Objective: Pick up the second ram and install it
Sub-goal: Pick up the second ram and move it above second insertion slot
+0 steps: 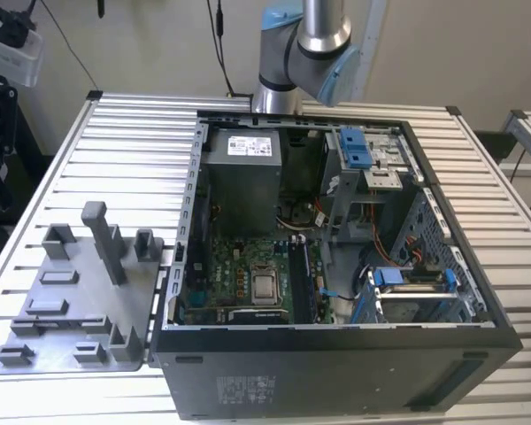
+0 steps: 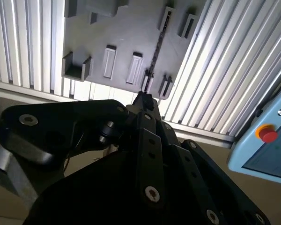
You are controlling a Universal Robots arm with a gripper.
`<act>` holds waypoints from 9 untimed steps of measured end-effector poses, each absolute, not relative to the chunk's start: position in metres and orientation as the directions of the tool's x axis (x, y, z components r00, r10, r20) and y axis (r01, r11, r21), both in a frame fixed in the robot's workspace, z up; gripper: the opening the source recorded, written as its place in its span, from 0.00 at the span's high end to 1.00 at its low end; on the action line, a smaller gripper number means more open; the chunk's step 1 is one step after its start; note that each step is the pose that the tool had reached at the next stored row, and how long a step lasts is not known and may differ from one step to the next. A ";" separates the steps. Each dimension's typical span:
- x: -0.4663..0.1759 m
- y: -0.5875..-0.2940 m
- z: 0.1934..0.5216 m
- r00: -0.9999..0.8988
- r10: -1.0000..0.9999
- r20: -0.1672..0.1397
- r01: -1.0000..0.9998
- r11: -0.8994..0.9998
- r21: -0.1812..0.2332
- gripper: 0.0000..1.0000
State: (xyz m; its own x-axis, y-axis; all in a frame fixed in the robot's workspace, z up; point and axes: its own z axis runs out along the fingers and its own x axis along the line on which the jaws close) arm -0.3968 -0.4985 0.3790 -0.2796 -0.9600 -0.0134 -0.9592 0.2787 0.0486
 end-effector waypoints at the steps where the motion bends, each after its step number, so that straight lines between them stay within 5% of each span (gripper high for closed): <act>1: -0.397 -0.499 0.379 -0.280 -0.960 -0.014 -0.959 0.279 0.048 0.89; 9: -0.397 -0.499 0.379 -0.279 -0.960 -0.014 -0.959 0.278 0.048 0.82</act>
State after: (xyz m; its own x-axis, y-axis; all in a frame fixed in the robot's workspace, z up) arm -0.3968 -0.4986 0.3788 -0.2793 -0.9601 -0.0138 -0.9593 0.2783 0.0483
